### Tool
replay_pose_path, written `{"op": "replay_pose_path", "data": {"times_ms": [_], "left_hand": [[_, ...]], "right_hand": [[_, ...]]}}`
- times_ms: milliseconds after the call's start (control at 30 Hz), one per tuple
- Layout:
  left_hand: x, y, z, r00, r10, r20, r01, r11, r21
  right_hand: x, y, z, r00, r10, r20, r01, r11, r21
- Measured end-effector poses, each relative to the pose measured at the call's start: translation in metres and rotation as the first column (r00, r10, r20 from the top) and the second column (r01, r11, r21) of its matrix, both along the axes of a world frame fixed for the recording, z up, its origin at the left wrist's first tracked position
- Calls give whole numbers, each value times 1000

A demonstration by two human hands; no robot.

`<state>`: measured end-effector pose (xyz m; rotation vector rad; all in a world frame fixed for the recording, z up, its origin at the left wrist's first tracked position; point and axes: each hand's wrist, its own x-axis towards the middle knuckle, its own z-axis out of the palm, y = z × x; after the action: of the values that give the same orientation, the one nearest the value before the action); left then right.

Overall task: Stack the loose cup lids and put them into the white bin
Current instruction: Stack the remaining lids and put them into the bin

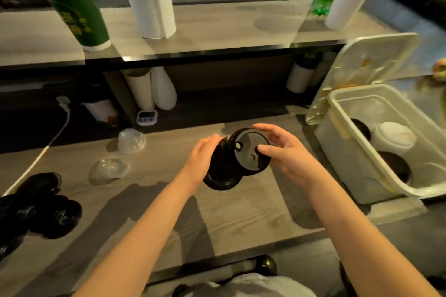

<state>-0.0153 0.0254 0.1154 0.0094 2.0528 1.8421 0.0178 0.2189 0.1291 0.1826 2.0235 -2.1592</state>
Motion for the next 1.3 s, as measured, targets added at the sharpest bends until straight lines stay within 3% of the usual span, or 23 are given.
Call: {"op": "replay_pose_path", "data": {"times_ms": [133,333,500,667,867,967,1067,1100,1200,1300], "left_hand": [[-9,63,6,996,2,-88,-5,999,-38],[-16,152,2,995,-30,-95,21,995,-98],[-12,219,4,986,-57,-154,43,994,-96],[-8,265,-1,985,-73,-155,57,993,-105],[-7,292,-9,986,-45,-158,33,996,-83],[-9,297,-11,988,-21,-154,10,997,-73],[-11,300,-14,988,-4,-156,-8,997,-73],[-12,302,-14,988,1,-154,-12,997,-74],[-16,307,-14,985,18,-171,-35,995,-97],[-21,315,-8,982,6,-189,-20,997,-69]], "right_hand": [[7,76,12,980,-194,-47,192,980,-44],[17,182,23,905,-417,-84,415,909,-40],[29,258,21,880,-473,-41,474,869,141],[45,308,6,891,-446,85,407,868,285],[53,316,-16,936,-328,129,261,890,373],[54,316,-28,936,-321,141,197,814,546],[53,319,-35,951,-298,78,119,589,799],[53,319,-35,954,-291,76,103,555,826],[52,319,-33,960,-260,100,62,550,833],[46,319,-22,948,-318,11,197,614,764]]}}
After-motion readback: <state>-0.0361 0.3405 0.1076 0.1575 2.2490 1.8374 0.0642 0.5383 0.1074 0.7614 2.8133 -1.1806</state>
